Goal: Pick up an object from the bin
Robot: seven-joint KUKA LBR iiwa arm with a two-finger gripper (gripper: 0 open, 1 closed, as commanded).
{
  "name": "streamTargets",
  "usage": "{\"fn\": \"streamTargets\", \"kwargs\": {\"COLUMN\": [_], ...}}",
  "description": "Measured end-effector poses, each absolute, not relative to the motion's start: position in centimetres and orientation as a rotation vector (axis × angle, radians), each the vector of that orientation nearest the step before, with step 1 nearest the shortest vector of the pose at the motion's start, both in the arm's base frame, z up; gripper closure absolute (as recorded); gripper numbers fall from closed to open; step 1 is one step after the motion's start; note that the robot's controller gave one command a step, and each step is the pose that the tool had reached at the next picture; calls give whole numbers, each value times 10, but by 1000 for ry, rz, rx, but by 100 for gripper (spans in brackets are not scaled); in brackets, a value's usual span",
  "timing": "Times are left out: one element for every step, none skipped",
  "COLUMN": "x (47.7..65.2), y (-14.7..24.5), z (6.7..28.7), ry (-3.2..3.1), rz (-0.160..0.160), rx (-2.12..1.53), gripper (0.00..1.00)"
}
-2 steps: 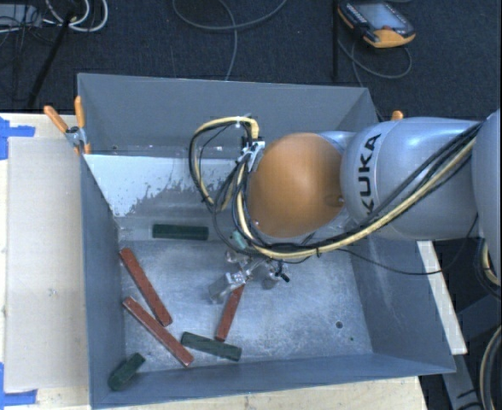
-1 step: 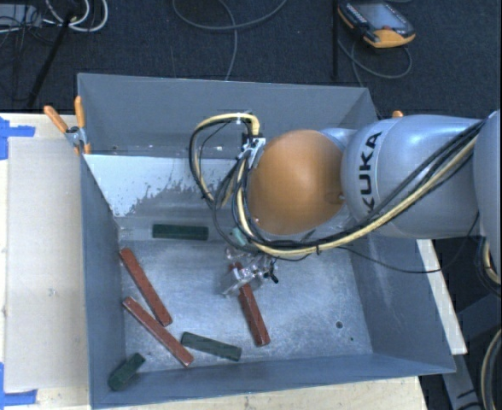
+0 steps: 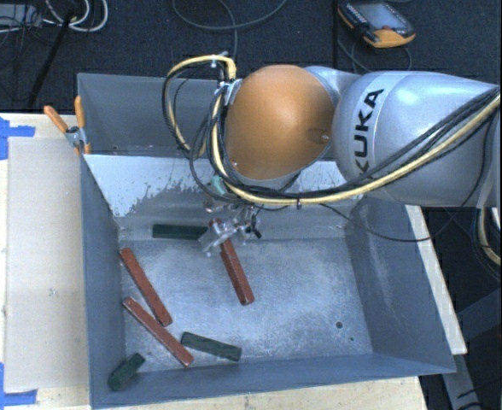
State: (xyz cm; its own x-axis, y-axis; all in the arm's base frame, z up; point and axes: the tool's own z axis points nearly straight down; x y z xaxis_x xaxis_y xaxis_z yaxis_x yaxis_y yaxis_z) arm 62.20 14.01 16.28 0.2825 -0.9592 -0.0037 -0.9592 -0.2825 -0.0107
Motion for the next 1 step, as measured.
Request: {"fn": "streamTargets", "kwargs": {"x": [601], "y": [136], "z": [227], "ry": [1880], "rz": [-4], "rx": [-2510], "gripper": [100]}}
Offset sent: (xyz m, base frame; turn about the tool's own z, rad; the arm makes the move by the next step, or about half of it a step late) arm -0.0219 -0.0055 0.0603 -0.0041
